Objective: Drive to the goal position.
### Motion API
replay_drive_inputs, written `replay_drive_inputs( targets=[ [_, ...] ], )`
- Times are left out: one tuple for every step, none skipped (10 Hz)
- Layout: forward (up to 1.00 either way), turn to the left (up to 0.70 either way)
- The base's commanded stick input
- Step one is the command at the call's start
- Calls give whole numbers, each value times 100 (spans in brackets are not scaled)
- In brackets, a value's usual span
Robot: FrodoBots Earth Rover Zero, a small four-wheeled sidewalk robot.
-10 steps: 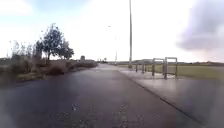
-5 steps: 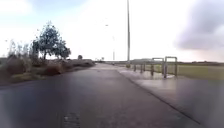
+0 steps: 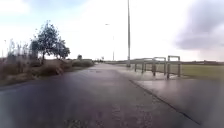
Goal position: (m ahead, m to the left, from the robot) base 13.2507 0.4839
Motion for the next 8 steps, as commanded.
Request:
replay_drive_inputs(
  targets=[
    [45,0],
    [45,0],
    [45,0],
    [45,0],
    [45,0],
    [45,0],
    [45,0],
    [45,0]
  ],
)
